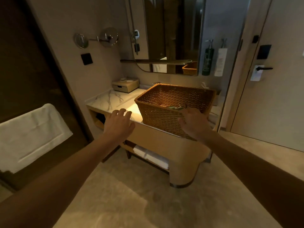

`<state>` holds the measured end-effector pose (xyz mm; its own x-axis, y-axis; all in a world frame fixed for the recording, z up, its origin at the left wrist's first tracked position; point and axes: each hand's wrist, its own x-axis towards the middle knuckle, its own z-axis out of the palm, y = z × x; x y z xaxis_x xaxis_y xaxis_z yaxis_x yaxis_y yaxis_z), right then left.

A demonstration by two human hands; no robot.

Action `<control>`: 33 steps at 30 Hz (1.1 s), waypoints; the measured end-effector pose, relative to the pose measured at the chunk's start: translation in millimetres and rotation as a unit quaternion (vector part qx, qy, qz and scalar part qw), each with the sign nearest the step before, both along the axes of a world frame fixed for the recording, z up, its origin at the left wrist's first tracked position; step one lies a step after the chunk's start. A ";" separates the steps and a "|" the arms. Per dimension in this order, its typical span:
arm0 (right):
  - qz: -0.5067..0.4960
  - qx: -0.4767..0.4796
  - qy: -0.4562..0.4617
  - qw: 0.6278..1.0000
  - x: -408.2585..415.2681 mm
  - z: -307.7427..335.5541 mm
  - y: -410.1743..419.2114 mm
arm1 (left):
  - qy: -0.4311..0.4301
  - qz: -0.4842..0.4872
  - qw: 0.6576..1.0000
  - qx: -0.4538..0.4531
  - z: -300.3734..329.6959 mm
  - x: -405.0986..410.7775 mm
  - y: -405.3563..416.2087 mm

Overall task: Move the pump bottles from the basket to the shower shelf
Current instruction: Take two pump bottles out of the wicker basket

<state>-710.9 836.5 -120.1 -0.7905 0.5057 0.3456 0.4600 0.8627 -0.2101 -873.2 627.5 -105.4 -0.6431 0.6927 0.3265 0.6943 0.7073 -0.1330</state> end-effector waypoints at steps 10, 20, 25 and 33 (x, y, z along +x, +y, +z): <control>-0.022 -0.029 0.027 0.999 -106.4 -28.8 72.9 | -0.053 -0.126 0.990 0.042 -29.8 -113.7 127.5; -0.133 -0.090 0.012 0.987 -142.4 -42.2 161.5 | -0.106 -0.238 0.965 0.021 -30.5 -181.5 276.8; -0.162 -0.131 -0.002 0.978 -158.7 -49.8 222.3 | -0.145 -0.243 0.959 -0.021 -54.6 -190.5 345.9; -0.140 -0.199 -0.077 0.967 -177.8 -85.6 263.3 | -0.327 -0.252 0.899 -0.150 -114.4 -189.2 425.3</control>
<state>-888.7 1099.9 -205.7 -0.6303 0.7758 -0.0308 0.7156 0.5651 -0.4105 -1062.5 1052.8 -219.8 -0.2106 0.9433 -0.2567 0.9152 0.2825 0.2873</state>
